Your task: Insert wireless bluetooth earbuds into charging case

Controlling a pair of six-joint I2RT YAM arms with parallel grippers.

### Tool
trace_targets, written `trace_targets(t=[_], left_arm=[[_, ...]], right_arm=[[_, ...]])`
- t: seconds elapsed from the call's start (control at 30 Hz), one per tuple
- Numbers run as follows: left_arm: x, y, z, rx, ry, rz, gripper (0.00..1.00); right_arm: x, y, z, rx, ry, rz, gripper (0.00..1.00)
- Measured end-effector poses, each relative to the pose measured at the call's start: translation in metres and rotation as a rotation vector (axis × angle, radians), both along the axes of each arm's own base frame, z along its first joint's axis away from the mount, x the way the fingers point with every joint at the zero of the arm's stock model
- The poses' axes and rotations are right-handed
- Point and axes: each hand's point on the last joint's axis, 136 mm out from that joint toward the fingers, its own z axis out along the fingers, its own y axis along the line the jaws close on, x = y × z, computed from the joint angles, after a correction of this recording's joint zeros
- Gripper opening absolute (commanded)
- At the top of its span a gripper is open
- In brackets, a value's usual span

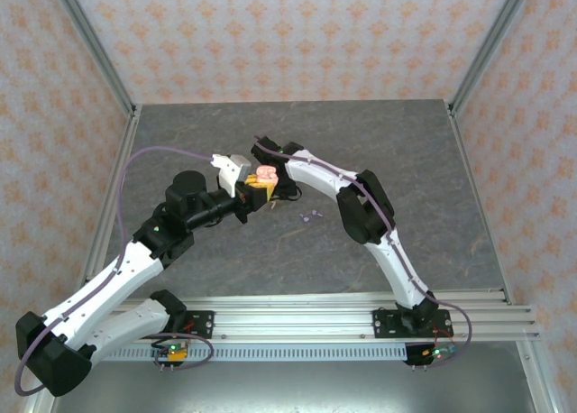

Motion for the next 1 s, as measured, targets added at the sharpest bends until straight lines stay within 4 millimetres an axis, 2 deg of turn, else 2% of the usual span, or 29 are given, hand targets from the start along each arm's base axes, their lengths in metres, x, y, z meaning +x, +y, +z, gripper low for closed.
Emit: trace_targets(t=[0.13, 0.27, 0.37, 0.5, 0.73, 1.0], left_arm=[[0.000, 0.000, -0.001, 0.001, 0.002, 0.001, 0.15], [0.000, 0.000, -0.002, 0.004, 0.005, 0.002, 0.15], [0.000, 0.000, -0.002, 0.004, 0.005, 0.002, 0.15], [0.000, 0.000, -0.002, 0.004, 0.005, 0.002, 0.15], [0.000, 0.000, -0.002, 0.004, 0.005, 0.002, 0.15], [0.000, 0.000, -0.002, 0.004, 0.005, 0.002, 0.15]], right_arm=[[0.000, -0.006, 0.001, -0.005, 0.002, 0.003, 0.18], [0.002, -0.030, 0.001, -0.019, 0.016, 0.001, 0.18], [0.011, -0.051, 0.001, -0.028, 0.017, 0.007, 0.18], [0.023, -0.070, 0.000, -0.042, 0.006, 0.044, 0.18], [0.019, -0.072, 0.003, -0.069, 0.001, 0.153, 0.19], [0.016, -0.061, 0.003, -0.074, -0.004, 0.215, 0.33]])
